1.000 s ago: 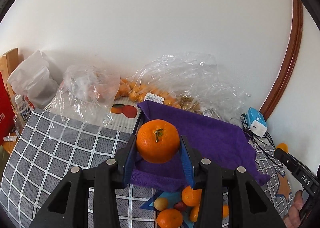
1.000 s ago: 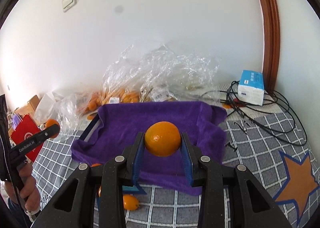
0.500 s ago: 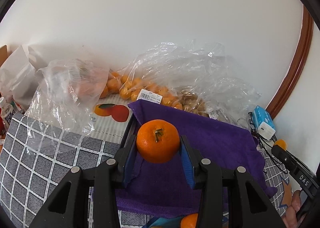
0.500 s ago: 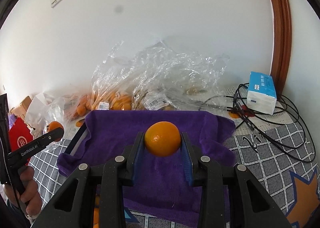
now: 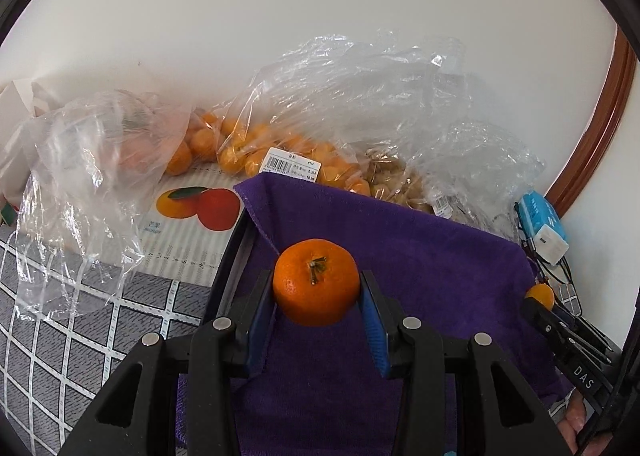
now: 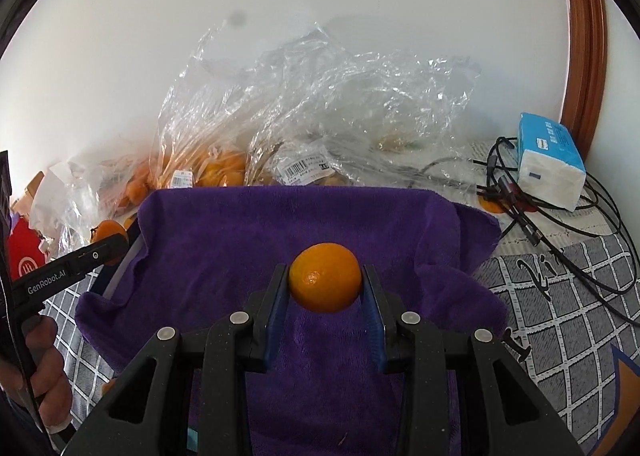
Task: Organize fruits
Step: 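Lower the mandarin onto the towel and open the left tool while the right tool releases its orange, then move both tools back to the fruit pile and grasp an orange with the right tool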
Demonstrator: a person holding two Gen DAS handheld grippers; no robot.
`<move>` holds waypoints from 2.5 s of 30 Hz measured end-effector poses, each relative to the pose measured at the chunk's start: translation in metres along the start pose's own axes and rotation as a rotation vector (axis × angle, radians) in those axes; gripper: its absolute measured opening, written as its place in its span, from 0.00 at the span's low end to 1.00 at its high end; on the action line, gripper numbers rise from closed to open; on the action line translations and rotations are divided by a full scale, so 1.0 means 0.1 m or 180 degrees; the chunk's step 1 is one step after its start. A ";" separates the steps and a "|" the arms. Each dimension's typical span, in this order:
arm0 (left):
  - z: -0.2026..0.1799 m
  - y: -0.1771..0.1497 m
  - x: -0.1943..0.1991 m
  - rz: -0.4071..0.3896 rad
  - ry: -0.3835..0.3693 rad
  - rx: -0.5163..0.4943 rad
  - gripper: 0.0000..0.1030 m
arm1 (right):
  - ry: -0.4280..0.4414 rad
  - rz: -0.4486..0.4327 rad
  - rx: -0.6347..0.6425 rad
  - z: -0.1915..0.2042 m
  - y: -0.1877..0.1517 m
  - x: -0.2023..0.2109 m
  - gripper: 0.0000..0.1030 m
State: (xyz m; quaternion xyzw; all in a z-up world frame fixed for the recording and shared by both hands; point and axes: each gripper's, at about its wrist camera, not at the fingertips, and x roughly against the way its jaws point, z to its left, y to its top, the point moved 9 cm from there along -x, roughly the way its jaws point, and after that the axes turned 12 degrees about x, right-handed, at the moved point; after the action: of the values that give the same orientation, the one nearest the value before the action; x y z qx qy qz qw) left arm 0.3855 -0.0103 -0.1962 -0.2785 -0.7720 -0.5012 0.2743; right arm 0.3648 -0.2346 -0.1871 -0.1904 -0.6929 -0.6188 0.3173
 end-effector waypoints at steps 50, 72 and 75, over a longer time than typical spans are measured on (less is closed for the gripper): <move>-0.33 -0.08 1.02 -0.0344 -0.0044 -0.0382 0.51 | -0.0414 -0.0194 -0.0223 -0.11 -0.23 1.20 0.57; 0.89 -1.03 1.49 -0.0139 0.0329 -0.0054 0.51 | 0.0075 0.0052 0.0084 0.70 -1.08 1.37 0.43; 0.96 -1.10 1.37 -0.0067 0.0359 -0.0046 0.51 | 0.0149 0.0159 0.0192 0.85 -1.16 1.22 0.35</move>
State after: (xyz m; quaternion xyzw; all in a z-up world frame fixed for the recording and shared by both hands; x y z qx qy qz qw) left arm 0.1988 0.0628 -0.2013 -0.2437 -0.7546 -0.5245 0.3100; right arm 0.1828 -0.1854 -0.1926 -0.1835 -0.6987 -0.5938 0.3544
